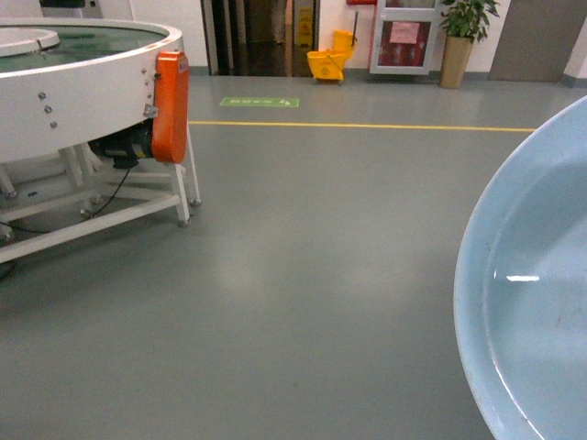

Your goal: Place blue tray on left shelf second layer neatly

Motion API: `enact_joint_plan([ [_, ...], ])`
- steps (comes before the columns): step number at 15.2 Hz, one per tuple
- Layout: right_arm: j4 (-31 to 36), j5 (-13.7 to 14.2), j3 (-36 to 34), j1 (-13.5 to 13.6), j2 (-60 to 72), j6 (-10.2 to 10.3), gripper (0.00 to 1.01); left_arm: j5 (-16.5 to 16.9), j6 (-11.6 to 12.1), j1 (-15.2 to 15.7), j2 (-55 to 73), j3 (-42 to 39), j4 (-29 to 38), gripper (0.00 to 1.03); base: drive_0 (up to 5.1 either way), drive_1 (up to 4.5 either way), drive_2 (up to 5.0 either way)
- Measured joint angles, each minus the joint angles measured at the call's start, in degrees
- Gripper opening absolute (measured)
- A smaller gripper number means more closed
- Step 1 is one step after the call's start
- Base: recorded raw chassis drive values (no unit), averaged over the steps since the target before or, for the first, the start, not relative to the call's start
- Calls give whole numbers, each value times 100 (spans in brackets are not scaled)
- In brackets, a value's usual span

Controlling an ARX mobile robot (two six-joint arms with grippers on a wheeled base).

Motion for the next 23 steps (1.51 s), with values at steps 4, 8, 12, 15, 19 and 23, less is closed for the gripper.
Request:
enact_joint_plan([
  [4, 0, 7, -2, 4, 0, 2, 2, 9, 0, 0, 0, 0, -17, 98, 20, 397, -357],
  [8, -9, 9, -4, 4, 2, 0, 2, 11, 0, 0, 0, 0, -11, 98, 17, 400, -367],
  [12, 11, 9, -4, 4, 0, 2, 2, 11, 0, 11, 0, 0, 11, 98, -149, -102, -197],
  [15, -2, 4, -4, 4, 0, 2, 2, 9, 0, 4, 0, 0, -9, 98, -160, -160, -160],
  [19, -7, 7, -4, 4, 0, 2, 2, 7, 0, 4, 0, 0, -9, 98, -159, -159, -159],
  [23, -13, 7, -4, 4, 0, 2, 2, 9, 0, 4, 0, 0, -15, 98, -147, -41, -252],
])
